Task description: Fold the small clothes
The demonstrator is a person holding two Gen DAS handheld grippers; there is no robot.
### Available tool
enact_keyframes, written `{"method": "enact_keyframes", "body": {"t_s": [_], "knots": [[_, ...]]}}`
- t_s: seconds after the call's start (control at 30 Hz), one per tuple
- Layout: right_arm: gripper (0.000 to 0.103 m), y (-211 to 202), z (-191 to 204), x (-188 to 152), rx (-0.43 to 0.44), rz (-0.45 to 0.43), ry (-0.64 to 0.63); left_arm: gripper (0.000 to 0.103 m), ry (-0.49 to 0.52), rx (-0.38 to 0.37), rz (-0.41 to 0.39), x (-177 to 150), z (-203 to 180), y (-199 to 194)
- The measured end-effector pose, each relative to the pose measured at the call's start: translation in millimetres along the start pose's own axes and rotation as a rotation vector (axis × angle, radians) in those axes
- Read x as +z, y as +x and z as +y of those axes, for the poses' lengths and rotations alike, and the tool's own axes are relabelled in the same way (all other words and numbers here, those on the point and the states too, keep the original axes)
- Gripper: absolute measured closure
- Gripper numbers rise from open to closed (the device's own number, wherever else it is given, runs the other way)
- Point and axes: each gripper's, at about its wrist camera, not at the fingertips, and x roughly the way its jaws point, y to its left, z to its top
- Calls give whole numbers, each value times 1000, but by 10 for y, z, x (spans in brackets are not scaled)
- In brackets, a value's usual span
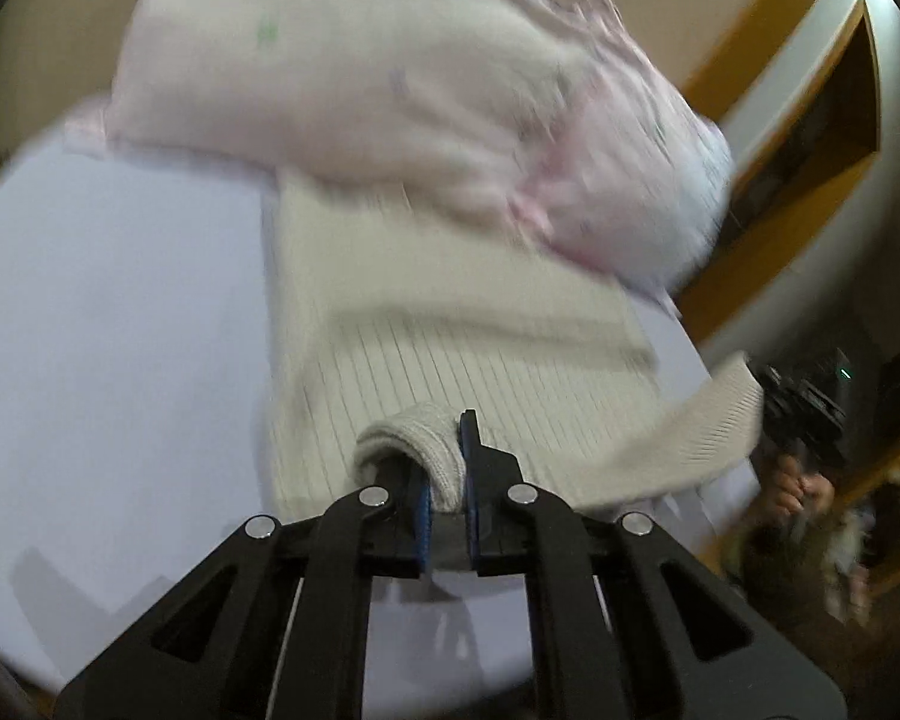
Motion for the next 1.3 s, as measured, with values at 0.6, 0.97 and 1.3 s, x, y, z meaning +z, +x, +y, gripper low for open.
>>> {"method": "enact_keyframes", "body": {"t_s": [0.6,0.97,1.3], "knots": [[61,1750,-1075,763,-372,-39,177,92,-461,-102,2,1076,1050,1526],[12,1067,-680,531,-413,-298,32,32,-318,62,68,536,938,888],[11,1088,-774,423,-318,-278,48,55,-371,80,106,337,802,1304]]}}
